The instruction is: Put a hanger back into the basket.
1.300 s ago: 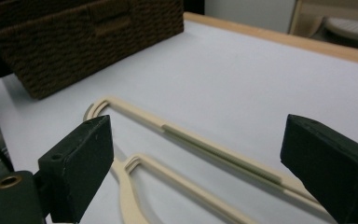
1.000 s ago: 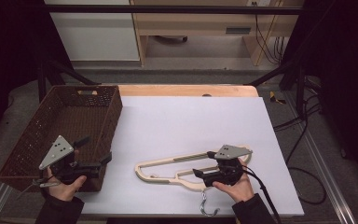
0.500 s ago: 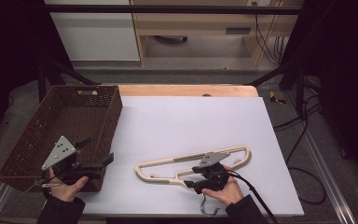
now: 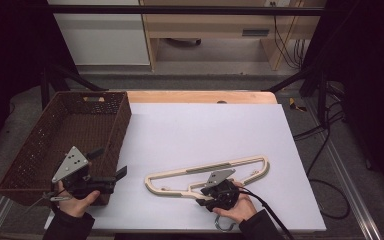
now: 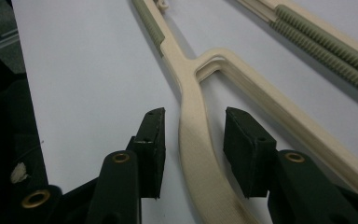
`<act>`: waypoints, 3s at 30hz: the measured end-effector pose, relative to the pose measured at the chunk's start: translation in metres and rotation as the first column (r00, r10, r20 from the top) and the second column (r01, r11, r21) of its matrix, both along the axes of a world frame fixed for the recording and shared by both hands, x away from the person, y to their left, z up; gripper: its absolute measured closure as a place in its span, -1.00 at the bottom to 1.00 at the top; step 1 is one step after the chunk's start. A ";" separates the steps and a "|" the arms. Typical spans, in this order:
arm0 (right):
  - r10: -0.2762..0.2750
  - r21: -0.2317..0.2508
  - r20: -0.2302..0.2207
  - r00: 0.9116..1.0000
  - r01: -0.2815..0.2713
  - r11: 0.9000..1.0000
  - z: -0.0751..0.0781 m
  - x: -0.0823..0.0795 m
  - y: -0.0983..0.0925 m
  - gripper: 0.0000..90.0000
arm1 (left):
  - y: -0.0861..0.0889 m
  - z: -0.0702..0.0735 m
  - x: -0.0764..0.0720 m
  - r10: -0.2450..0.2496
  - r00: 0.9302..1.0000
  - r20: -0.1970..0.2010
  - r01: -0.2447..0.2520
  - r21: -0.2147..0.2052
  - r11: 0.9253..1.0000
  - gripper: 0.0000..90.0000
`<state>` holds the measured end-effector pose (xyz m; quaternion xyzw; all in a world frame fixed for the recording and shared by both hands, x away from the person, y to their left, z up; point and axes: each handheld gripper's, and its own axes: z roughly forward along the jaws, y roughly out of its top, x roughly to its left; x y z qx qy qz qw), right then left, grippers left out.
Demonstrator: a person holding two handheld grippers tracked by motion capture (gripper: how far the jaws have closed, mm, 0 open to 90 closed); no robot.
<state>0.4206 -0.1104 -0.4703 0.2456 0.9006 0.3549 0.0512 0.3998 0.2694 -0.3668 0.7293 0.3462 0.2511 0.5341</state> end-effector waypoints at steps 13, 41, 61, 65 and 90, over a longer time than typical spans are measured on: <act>0.013 -0.020 -0.002 1.000 -0.013 1.000 -0.002 0.001 -0.001 0.57 | -0.022 -0.002 -0.003 -0.059 0.998 -0.008 0.059 0.026 0.998 -0.96; 0.043 0.057 -0.059 0.997 -0.039 0.998 0.014 0.010 -0.010 0.63 | -0.111 -0.054 0.010 -0.256 0.946 -0.202 0.300 0.237 0.924 -0.87; 0.074 0.100 -0.095 0.993 -0.064 0.993 0.027 0.012 -0.014 0.63 | -0.176 -0.075 0.020 -0.370 0.901 -0.227 0.434 0.502 0.748 -0.24; 0.073 0.100 -0.100 0.992 -0.063 0.993 0.029 0.011 -0.015 0.63 | -0.184 -0.081 0.021 -0.381 0.897 -0.223 0.439 0.549 0.711 -0.09; 0.082 0.138 -0.068 0.994 -0.072 0.988 0.039 0.005 -0.016 0.49 | -0.187 -0.083 0.017 -0.389 0.898 -0.207 0.430 0.604 0.671 0.48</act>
